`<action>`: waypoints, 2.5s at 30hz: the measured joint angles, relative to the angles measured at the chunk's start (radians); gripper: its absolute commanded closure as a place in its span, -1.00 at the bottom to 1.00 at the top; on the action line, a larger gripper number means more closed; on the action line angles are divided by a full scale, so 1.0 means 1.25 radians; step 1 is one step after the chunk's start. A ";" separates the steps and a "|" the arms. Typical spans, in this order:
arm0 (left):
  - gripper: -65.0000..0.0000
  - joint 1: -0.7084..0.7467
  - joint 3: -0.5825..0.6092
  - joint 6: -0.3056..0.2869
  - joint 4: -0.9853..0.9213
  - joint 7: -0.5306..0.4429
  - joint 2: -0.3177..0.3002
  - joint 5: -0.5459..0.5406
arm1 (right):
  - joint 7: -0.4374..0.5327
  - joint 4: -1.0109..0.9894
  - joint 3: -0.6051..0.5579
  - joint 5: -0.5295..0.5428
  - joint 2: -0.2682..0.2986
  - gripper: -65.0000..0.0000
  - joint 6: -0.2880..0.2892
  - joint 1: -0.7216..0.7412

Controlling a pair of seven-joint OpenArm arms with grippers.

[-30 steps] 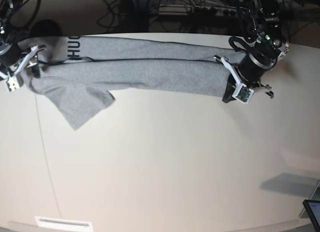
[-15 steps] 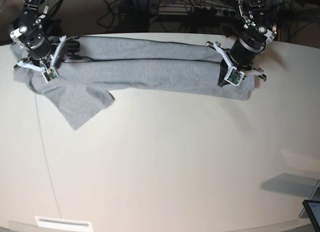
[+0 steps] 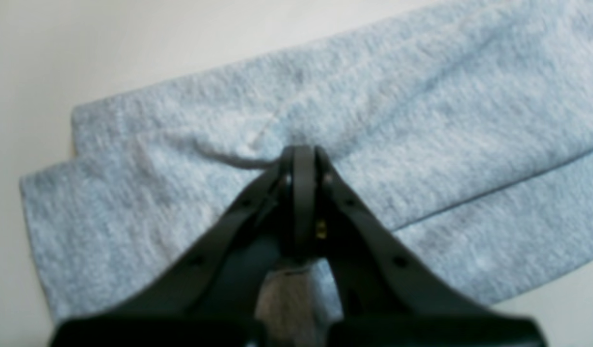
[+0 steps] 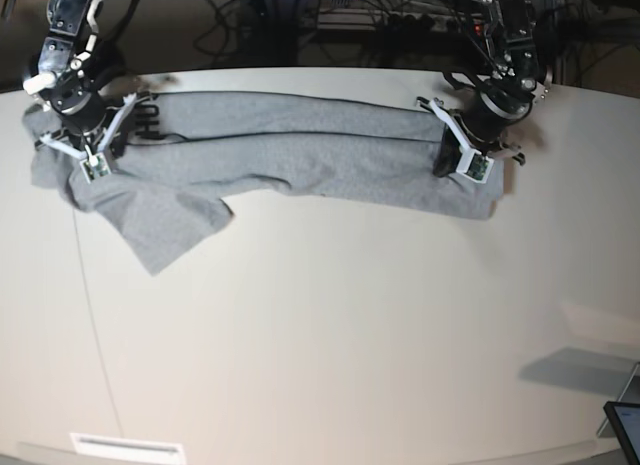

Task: Fold the T-shirt properly
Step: 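Release the strip and regrasp the folded edge with both grippers, then pull the loose sleeve flap with the right gripper toward the shirt body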

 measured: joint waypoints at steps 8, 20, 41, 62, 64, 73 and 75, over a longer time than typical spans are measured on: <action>1.00 -0.078 0.004 -0.001 -0.024 0.026 0.005 0.078 | 0.005 -0.056 0.000 0.010 0.002 1.00 0.003 0.070; 1.00 -0.177 0.000 -0.003 -0.062 0.094 0.009 0.108 | -0.011 -0.120 -0.002 -0.094 -0.009 1.00 0.022 0.193; 1.00 -0.126 -0.003 0.003 0.201 0.280 0.008 0.154 | -0.211 0.152 -0.006 -0.146 -0.007 0.97 0.021 0.241; 1.00 -0.096 -0.059 0.000 0.252 0.303 0.034 0.156 | -0.517 -0.154 -0.196 0.168 0.032 -0.71 0.015 0.570; 1.00 -0.095 -0.081 -0.001 0.252 0.303 0.037 0.153 | -0.520 -0.197 -0.195 0.181 0.039 -0.71 0.015 0.584; 1.00 -0.095 -0.095 -0.003 0.252 0.302 0.036 0.154 | -0.495 -0.361 -0.202 0.185 0.032 -0.71 0.015 0.643; 1.00 -0.096 -0.091 -0.004 0.252 0.302 0.037 0.153 | -0.465 -0.407 -0.202 0.187 0.032 -0.71 0.015 0.645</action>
